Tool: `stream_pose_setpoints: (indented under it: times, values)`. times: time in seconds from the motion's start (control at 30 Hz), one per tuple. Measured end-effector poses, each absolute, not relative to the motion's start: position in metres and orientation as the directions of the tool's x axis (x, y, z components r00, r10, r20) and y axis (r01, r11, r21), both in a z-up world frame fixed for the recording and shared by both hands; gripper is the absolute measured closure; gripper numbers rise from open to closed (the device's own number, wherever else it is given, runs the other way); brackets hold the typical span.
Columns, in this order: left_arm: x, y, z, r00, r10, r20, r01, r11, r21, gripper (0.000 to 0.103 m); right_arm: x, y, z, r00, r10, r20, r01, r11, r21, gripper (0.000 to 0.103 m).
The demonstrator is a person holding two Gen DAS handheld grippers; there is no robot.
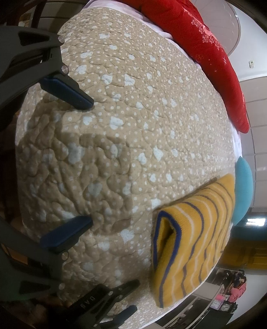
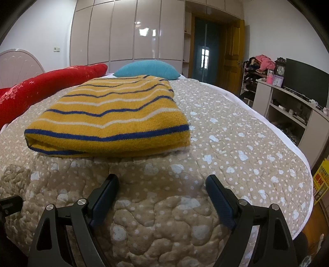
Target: Fold small clothes
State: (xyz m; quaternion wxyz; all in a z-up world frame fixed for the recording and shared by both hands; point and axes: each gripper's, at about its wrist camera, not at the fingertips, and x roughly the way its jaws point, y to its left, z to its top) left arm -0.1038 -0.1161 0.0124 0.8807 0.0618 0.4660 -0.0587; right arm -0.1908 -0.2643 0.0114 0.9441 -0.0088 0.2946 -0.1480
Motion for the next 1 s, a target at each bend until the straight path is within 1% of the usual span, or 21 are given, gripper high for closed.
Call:
stream_pose_setpoints:
  times: [0.8, 1.0]
  values:
    - [-0.1037, -0.119, 0.0144, 0.577, -0.035, -0.816, 0.134, 0.99, 0.052, 0.0, -0.1941, -0.2623, 0.0066, 0.79, -0.291, -0.54, 0.277, 0.955, -0.109, 0.012]
    - [-0.1024, -0.1185, 0.014, 0.553, -0.025, -0.833, 0.101, 0.994, 0.038, 0.0, -0.1941, -0.2624, 0.0064, 0.79, -0.291, -0.54, 0.277, 0.955, -0.109, 0.011]
